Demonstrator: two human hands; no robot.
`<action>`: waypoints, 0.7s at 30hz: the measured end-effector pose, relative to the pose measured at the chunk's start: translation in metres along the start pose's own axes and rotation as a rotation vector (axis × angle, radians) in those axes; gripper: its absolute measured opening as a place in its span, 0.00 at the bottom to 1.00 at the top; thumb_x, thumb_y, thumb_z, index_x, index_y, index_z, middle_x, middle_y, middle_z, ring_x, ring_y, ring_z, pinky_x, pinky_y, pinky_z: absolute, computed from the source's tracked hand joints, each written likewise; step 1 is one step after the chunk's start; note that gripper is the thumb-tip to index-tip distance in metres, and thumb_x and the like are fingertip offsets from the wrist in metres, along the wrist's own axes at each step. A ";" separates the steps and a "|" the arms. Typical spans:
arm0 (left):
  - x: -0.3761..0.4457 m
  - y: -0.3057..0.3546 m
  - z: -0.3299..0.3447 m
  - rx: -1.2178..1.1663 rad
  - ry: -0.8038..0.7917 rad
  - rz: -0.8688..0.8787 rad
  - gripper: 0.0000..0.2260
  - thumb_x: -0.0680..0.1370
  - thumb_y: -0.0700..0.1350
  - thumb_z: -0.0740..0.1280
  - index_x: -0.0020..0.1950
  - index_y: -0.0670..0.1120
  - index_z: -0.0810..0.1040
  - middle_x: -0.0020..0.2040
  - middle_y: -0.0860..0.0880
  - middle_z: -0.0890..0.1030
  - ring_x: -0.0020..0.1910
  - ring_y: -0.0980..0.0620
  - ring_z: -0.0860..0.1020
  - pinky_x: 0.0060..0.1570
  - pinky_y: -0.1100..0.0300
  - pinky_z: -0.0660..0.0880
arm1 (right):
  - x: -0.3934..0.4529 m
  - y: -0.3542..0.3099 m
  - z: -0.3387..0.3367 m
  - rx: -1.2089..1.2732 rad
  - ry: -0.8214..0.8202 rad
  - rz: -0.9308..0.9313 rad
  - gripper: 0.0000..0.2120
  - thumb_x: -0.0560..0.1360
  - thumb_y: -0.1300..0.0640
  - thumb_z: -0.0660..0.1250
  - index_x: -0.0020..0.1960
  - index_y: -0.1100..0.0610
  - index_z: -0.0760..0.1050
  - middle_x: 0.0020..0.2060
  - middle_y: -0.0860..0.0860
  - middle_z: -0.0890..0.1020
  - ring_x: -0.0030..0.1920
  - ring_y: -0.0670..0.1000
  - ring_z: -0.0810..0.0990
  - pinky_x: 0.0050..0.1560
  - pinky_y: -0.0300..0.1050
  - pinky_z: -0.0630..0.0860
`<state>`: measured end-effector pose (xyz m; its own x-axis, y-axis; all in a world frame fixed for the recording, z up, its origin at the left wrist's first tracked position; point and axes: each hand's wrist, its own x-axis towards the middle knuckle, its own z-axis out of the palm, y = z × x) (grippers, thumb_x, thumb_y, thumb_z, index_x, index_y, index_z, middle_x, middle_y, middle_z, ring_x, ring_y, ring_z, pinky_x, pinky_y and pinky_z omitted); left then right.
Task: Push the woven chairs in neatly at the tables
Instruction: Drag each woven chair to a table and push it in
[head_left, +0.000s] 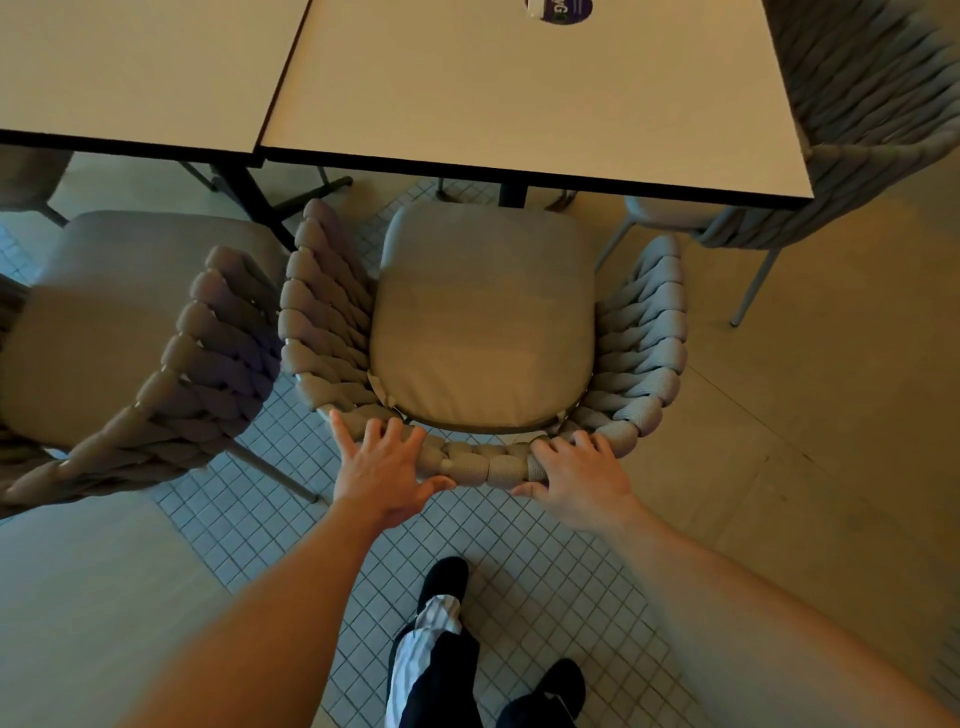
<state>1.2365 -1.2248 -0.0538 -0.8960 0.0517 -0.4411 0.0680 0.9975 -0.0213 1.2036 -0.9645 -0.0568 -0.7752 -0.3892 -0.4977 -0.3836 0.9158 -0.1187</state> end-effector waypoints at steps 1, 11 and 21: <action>0.000 0.000 0.000 -0.002 -0.002 0.001 0.36 0.73 0.76 0.49 0.73 0.55 0.65 0.68 0.50 0.70 0.70 0.44 0.66 0.69 0.24 0.40 | 0.000 -0.001 0.000 -0.003 0.000 0.005 0.34 0.77 0.27 0.55 0.71 0.50 0.68 0.63 0.50 0.78 0.66 0.58 0.71 0.68 0.58 0.64; 0.003 -0.002 0.000 -0.037 -0.054 -0.002 0.39 0.73 0.77 0.51 0.76 0.55 0.64 0.73 0.49 0.69 0.73 0.45 0.65 0.69 0.25 0.36 | -0.004 -0.005 -0.003 0.032 -0.047 0.056 0.35 0.78 0.28 0.55 0.75 0.51 0.66 0.70 0.50 0.74 0.72 0.58 0.66 0.75 0.58 0.57; -0.021 -0.011 -0.007 -0.308 0.038 -0.071 0.32 0.78 0.70 0.56 0.75 0.52 0.68 0.75 0.47 0.67 0.77 0.47 0.60 0.76 0.39 0.52 | -0.007 -0.022 -0.040 0.008 -0.094 -0.086 0.38 0.76 0.29 0.60 0.77 0.50 0.62 0.76 0.50 0.65 0.78 0.57 0.58 0.77 0.63 0.54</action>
<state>1.2517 -1.2360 -0.0383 -0.9100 -0.0224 -0.4140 -0.1258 0.9664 0.2242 1.1972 -0.9856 -0.0164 -0.6894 -0.4554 -0.5633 -0.4423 0.8805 -0.1706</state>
